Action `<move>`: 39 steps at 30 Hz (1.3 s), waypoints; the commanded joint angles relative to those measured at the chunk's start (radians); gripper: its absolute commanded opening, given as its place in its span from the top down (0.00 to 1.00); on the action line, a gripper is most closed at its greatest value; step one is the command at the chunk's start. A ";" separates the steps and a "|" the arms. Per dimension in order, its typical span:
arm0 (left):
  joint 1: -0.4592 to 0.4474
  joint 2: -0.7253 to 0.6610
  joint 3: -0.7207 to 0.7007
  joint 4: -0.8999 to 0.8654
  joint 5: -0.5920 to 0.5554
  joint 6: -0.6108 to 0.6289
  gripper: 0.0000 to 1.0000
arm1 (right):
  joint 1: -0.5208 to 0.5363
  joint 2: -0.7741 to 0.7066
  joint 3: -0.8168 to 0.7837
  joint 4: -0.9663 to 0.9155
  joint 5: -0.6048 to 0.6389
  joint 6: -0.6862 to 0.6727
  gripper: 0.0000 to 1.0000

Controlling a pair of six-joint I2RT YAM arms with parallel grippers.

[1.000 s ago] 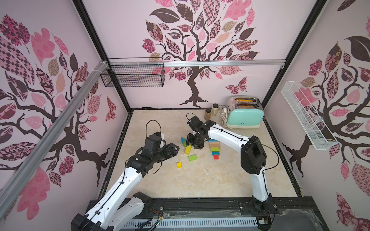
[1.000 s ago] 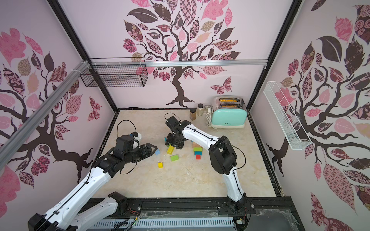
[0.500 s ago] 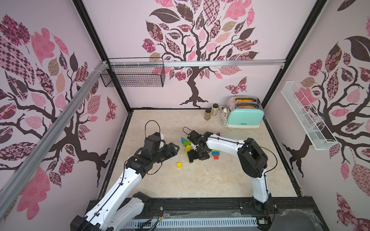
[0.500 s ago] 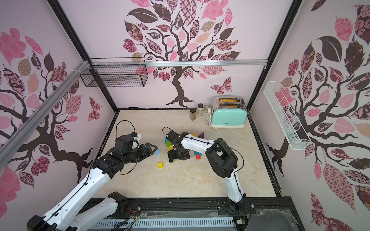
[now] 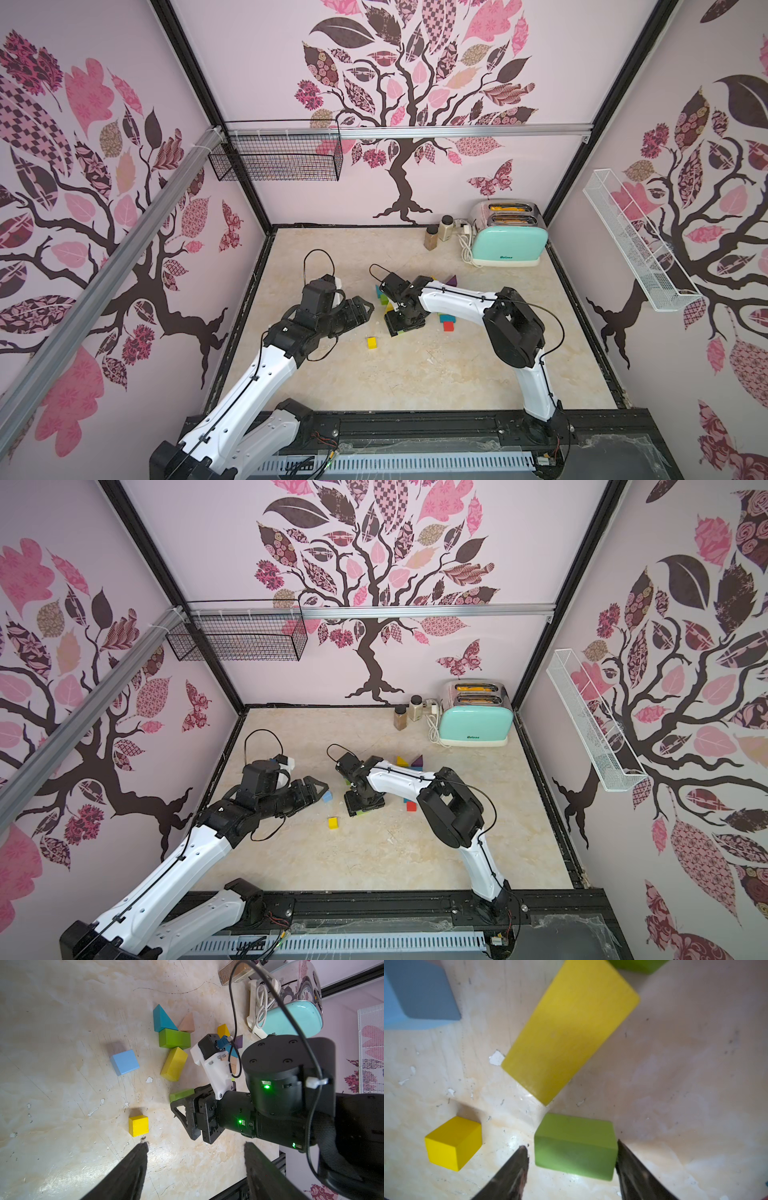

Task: Assemble a carrot with building blocks
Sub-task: Assemble the building block at the center of the board.

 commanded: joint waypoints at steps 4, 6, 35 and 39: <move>0.006 0.016 -0.010 0.027 0.015 0.007 0.23 | 0.001 0.004 0.021 -0.016 0.055 -0.003 0.48; 0.005 0.019 -0.008 0.027 0.015 0.010 0.23 | 0.002 0.010 0.025 -0.006 0.064 -0.001 0.51; 0.005 0.055 0.012 0.021 0.011 0.031 0.23 | 0.001 0.129 0.185 0.016 0.114 -0.013 0.54; 0.005 0.061 0.012 0.022 0.008 0.032 0.23 | 0.000 0.127 0.179 0.020 0.153 0.012 0.54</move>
